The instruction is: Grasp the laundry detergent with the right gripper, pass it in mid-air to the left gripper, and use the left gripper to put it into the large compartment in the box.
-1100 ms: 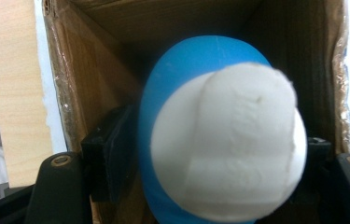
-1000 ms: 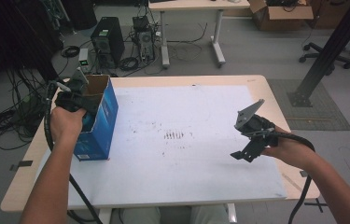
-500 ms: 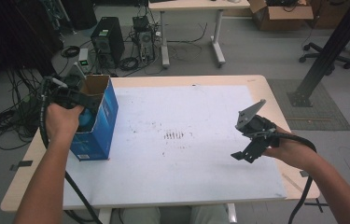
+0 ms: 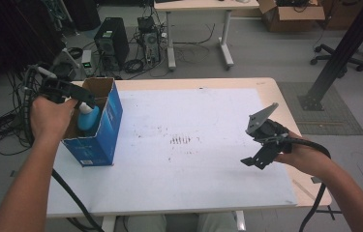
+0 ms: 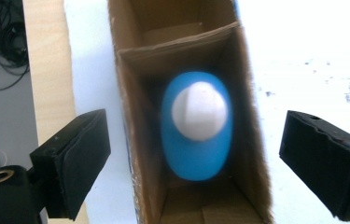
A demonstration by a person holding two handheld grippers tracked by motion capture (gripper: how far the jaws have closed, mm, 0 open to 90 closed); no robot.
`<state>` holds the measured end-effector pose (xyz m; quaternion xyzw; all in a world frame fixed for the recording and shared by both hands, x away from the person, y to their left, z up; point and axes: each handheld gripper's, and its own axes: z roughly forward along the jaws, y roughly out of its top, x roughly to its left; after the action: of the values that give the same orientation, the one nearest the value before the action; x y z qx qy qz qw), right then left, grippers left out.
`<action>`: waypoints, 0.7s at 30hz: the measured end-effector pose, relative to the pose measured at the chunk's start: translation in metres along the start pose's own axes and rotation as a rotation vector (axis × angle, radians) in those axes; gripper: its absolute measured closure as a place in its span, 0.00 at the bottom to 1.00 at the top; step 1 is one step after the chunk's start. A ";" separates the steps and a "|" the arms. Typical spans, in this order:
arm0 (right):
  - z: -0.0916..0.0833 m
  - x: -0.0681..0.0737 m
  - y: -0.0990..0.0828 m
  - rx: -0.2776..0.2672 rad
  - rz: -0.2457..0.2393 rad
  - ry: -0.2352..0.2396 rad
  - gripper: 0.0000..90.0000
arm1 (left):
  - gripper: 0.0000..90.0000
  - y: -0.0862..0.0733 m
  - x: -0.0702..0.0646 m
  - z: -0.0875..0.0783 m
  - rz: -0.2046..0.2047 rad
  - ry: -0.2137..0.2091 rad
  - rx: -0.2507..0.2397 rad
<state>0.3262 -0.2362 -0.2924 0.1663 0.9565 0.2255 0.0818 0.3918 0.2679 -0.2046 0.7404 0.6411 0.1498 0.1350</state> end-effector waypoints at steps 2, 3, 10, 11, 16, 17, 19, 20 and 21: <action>0.000 0.001 0.001 -0.001 -0.001 0.000 0.07 | 0.09 0.001 -0.003 -0.006 0.018 -0.003 -0.008; 0.000 0.001 0.001 0.001 -0.003 0.000 0.07 | 0.08 0.001 -0.004 -0.009 0.024 -0.002 -0.010; -0.003 0.002 0.001 -0.004 -0.002 -0.004 0.07 | 0.08 0.004 -0.017 -0.027 0.076 -0.009 -0.033; -0.003 0.002 0.001 -0.006 -0.001 -0.004 0.07 | 0.08 0.004 -0.019 -0.029 0.081 -0.011 -0.036; -0.006 0.003 0.000 -0.007 0.004 -0.008 0.07 | 0.08 0.005 -0.030 -0.040 0.113 -0.023 -0.054; -0.006 0.003 -0.001 -0.006 0.000 -0.008 0.07 | 0.08 0.006 -0.032 -0.043 0.120 -0.027 -0.058; -0.008 0.004 -0.001 -0.008 0.003 -0.009 0.07 | 0.08 0.006 -0.037 -0.047 0.138 -0.028 -0.061; -0.008 0.004 -0.001 -0.008 0.000 -0.010 0.07 | 0.08 0.007 -0.039 -0.049 0.144 -0.029 -0.063; -0.008 0.005 -0.001 -0.010 0.000 -0.010 0.07 | 0.08 0.007 -0.041 -0.051 0.149 -0.030 -0.063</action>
<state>0.3197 -0.2390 -0.2860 0.1672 0.9549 0.2294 0.0875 0.3725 0.2271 -0.1573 0.7838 0.5770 0.1683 0.1564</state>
